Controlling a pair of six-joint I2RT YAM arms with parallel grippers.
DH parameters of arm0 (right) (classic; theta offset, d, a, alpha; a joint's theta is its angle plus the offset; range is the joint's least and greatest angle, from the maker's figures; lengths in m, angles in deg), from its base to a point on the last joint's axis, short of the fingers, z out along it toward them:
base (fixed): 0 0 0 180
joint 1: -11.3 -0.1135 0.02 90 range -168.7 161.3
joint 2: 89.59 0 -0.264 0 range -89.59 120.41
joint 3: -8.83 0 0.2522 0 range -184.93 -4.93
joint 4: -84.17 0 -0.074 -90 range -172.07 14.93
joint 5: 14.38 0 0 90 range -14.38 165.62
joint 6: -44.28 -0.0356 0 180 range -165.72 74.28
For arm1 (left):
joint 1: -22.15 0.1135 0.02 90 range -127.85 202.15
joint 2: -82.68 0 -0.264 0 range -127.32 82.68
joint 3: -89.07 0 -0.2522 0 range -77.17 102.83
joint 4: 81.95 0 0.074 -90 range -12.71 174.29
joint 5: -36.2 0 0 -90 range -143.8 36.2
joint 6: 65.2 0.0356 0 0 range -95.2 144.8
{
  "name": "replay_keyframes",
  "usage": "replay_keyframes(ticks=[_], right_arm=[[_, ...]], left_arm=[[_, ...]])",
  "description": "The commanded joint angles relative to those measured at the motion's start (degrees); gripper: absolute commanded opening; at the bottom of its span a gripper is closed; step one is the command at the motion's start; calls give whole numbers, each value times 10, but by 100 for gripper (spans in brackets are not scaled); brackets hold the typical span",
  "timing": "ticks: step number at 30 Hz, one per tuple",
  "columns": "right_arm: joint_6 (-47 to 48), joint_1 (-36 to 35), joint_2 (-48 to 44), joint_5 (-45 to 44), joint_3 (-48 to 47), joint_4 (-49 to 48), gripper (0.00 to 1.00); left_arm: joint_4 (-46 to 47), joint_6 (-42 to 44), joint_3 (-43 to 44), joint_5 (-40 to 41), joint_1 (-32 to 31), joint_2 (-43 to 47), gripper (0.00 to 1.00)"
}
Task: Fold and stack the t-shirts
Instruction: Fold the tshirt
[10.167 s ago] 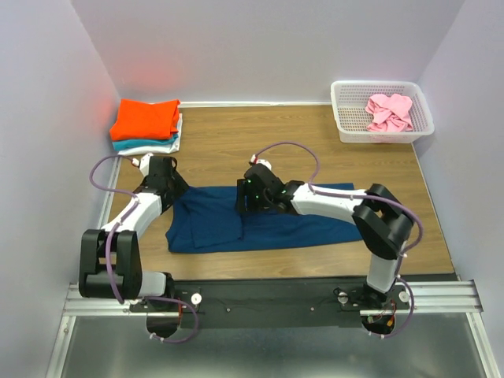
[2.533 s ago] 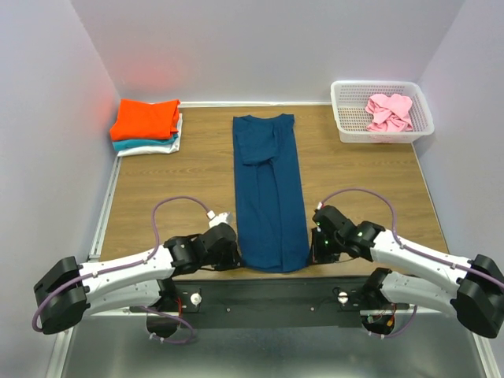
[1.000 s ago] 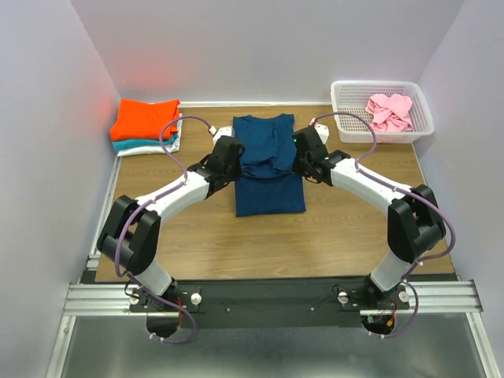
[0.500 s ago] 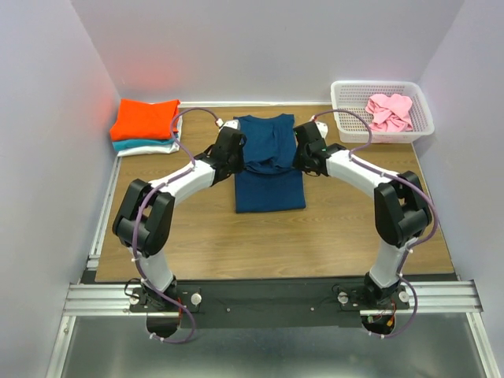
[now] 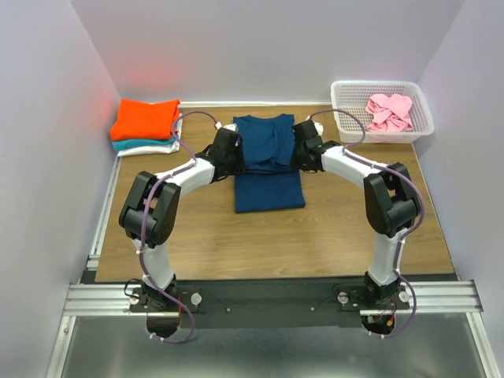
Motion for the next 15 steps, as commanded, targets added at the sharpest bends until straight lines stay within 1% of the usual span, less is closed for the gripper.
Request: replay_keyframes(ticks=[1, 2, 4, 5, 6, 7, 8, 9, 12, 13, 15], right_arm=[[17, 8, 10, 17, -24, -7, 48], [20, 8, 7, 17, -23, -8, 59], [21, 8, -3, 16, -21, -7, 71], [21, 8, -15, 22, -19, -7, 74], [22, 8, -24, 28, -17, -8, 77], [23, 8, -41, 40, -8, -8, 90], [23, 8, -51, 46, -2, -8, 98], [23, 8, -61, 53, 5, -9, 100], [27, 7, -99, 96, 46, -19, 100], [31, 4, -110, 119, 67, -31, 100], [43, -10, -125, 155, 87, -43, 100]], left_arm=[[20, 15, 24, -28, 4, 0, 64], [24, 16, 24, -31, 4, 9, 73], [29, 20, 22, -35, 4, 23, 87], [32, 19, 16, -56, 4, 32, 92], [38, 18, 11, -57, 4, 53, 92], [40, 17, -2, -56, 4, 77, 98], [41, 14, -11, -54, 4, 87, 98], [43, 12, -20, -52, 4, 101, 98], [51, -5, -70, -46, 4, 157, 98], [58, -16, -101, -43, 4, 188, 98], [68, -27, -138, -42, 4, 222, 98]])
